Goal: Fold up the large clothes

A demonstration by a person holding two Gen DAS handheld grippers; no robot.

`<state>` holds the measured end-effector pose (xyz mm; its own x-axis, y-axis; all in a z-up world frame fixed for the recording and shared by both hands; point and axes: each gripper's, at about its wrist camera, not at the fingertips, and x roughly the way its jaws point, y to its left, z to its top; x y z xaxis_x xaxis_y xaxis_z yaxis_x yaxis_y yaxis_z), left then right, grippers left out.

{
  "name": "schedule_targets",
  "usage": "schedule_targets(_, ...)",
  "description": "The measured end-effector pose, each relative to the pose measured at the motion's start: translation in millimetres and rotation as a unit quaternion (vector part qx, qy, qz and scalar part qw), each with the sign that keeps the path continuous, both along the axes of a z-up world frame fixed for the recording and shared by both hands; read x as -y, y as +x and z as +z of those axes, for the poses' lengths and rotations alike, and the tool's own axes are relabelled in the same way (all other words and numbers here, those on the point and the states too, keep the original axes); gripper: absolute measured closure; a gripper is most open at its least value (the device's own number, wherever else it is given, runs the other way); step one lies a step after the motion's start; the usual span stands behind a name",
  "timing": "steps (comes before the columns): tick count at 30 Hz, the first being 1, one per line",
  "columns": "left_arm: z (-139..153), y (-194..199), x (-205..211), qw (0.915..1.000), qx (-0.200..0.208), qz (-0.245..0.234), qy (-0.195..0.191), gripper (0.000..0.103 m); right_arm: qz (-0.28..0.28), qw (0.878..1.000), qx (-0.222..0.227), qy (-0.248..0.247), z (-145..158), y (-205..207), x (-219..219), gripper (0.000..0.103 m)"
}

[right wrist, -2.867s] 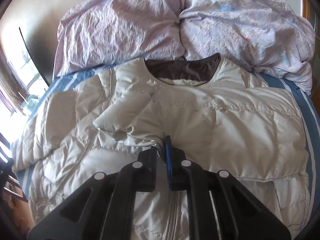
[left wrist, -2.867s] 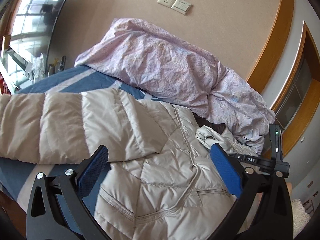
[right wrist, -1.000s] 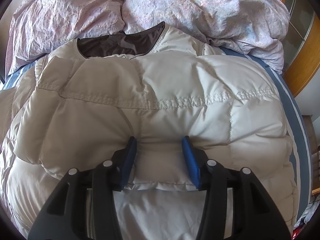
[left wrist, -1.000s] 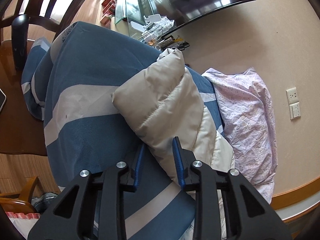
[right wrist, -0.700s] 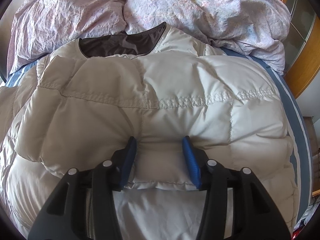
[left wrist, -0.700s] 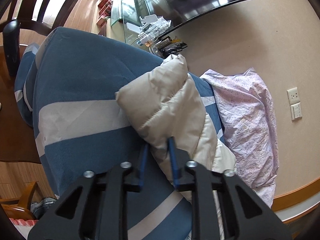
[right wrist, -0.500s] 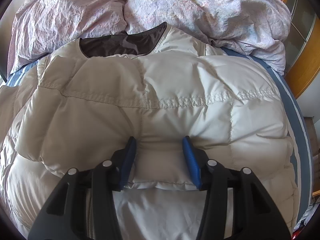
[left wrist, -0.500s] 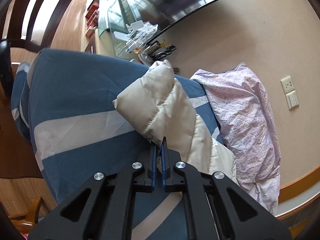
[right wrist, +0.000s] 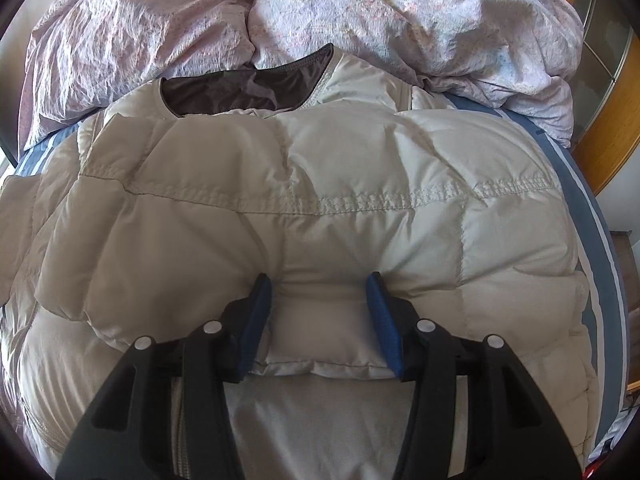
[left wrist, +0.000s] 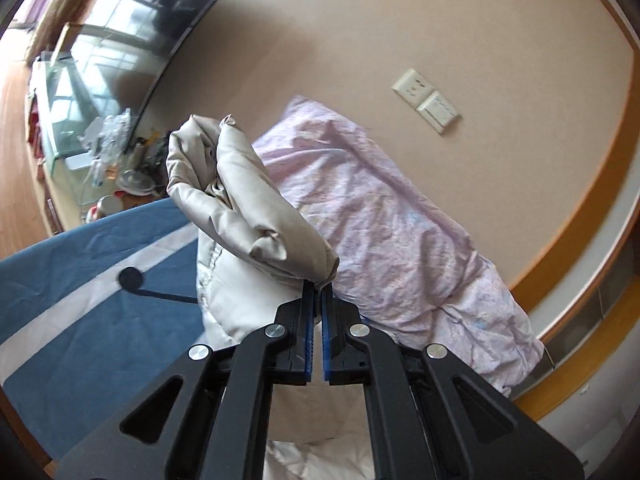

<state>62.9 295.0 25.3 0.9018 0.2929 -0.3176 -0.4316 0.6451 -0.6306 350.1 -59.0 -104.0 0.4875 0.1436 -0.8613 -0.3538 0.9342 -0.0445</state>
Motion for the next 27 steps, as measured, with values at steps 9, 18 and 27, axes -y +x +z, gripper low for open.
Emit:
schedule_targets(9, 20, 86, 102, 0.9840, -0.003, -0.170, 0.055, 0.102, -0.002, 1.000, -0.005, 0.004, 0, 1, 0, 0.052)
schedule_targets(18, -4, 151, 207, 0.9427, -0.059, -0.316, 0.089, 0.102, 0.000, 1.000, -0.012, 0.020, 1, 1, 6, 0.050)
schedule_targets(27, -71, 188, 255, 0.9133, -0.167, -0.362, 0.084, 0.102, 0.000, 0.999, 0.003, 0.042, 16, -14, 26, 0.046)
